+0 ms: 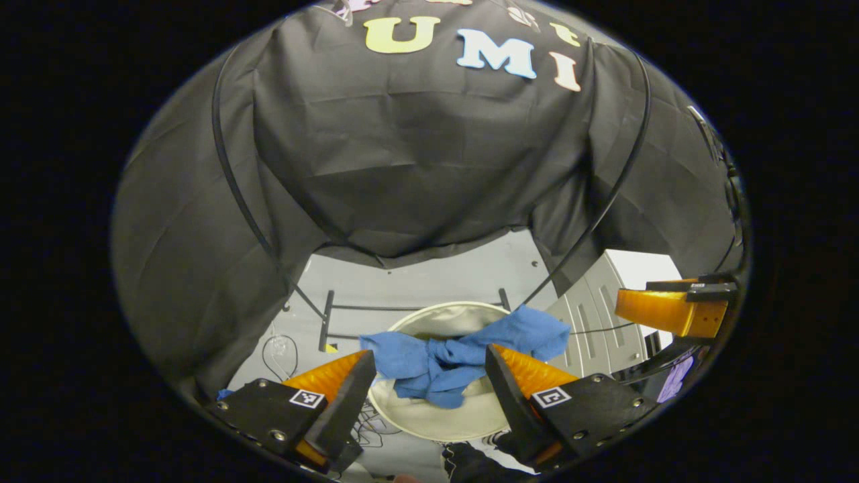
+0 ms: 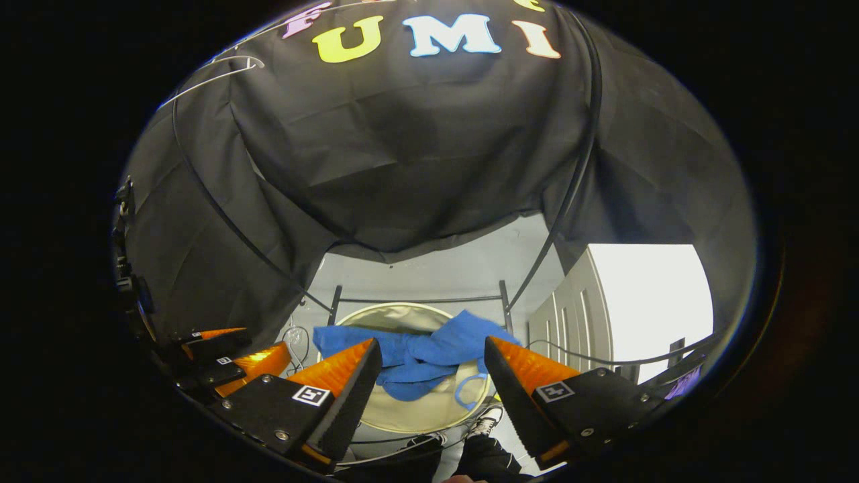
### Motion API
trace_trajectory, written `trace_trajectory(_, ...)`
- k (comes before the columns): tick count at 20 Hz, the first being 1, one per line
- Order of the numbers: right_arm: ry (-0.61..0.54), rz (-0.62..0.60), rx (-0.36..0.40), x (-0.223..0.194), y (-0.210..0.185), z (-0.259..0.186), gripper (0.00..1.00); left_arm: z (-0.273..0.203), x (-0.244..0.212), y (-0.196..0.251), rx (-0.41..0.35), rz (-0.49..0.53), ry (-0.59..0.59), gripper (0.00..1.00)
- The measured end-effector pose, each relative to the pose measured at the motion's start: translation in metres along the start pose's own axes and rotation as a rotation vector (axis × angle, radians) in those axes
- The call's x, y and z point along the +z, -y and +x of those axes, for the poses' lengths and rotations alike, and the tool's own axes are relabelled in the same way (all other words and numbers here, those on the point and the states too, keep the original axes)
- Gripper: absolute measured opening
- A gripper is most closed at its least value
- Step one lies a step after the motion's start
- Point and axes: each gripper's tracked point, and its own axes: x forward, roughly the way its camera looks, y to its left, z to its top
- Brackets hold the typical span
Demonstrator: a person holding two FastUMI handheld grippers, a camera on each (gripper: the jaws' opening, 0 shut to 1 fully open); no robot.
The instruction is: Grasp the clothes on the hanger with both hands and then place them into the laundry hamper below.
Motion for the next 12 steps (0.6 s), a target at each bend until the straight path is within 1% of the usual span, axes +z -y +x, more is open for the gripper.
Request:
trace_trajectory(1,0.015,0.003,-0.01,0.006,0.003,-0.006,0.95,-0.009,0.01,-0.003,0.005,0.004,0.024,0.96)
trace_trajectory(3,0.058,0.009,-0.027,0.019,0.007,-0.022,0.95,-0.031,0.031,-0.008,0.018,0.007,0.082,0.95)
trace_trajectory(6,0.147,0.025,-0.06,0.048,0.019,-0.047,0.95,-0.062,0.071,-0.003,0.01,0.015,0.179,0.95)
trace_trajectory(10,0.288,0.058,-0.123,0.097,0.047,-0.085,0.95,-0.11,0.147,0.011,0.011,0.076,0.351,0.95)
trace_trajectory(12,0.369,0.066,-0.134,0.122,0.064,-0.107,0.95,-0.14,0.188,0.027,0.003,0.083,0.443,0.95)
